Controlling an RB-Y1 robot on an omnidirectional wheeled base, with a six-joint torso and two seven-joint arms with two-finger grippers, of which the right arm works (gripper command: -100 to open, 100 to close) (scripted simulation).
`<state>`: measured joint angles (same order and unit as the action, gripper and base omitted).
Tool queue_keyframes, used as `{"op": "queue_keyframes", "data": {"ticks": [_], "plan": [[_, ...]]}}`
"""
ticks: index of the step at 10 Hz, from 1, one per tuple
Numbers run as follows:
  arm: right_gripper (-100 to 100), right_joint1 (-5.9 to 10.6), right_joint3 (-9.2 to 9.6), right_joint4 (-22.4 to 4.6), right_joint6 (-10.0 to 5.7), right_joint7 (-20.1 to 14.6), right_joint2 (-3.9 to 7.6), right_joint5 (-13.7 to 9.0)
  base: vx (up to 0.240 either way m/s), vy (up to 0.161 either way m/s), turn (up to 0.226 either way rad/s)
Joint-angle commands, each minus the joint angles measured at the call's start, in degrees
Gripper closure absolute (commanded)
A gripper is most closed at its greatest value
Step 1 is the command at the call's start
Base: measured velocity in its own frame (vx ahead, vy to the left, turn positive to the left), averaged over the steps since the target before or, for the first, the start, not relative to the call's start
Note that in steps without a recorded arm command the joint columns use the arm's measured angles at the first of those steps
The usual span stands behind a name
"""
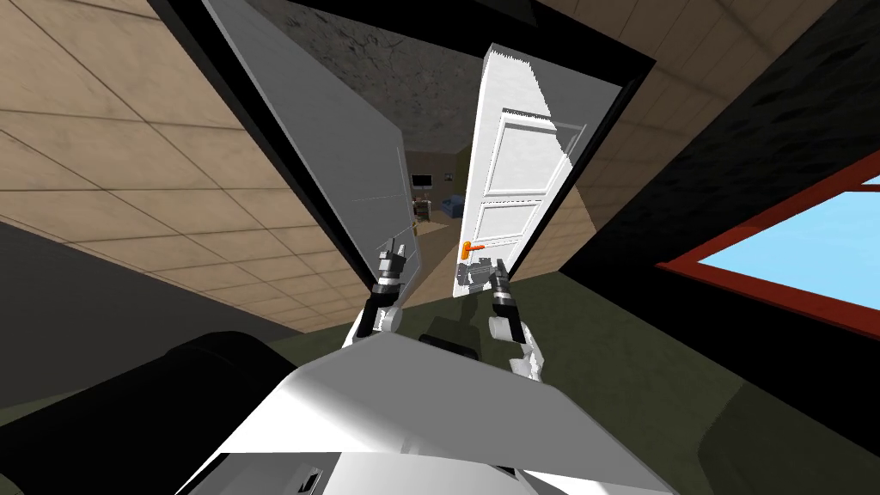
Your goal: Push the door open
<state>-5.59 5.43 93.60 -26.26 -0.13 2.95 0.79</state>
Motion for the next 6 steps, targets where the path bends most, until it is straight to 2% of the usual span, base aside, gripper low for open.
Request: {"op": "queue_keyframes", "data": {"ticks": [1,4,5,6], "plan": [[-100,1.68,0.67,-2.86,0.69,-0.21,-0.16,0.17,0.075,-0.110,0.069],[-100,4.36,1.87,-8.05,1.90,-0.72,-0.43,0.40,0.082,-0.114,0.067],[-100,4.36,1.87,-8.05,1.90,-0.72,-0.43,0.40,0.059,-0.067,0.023],[-100,5.25,2.26,-9.70,2.30,-0.90,-0.53,0.48,0.037,-0.051,0.037]]}}
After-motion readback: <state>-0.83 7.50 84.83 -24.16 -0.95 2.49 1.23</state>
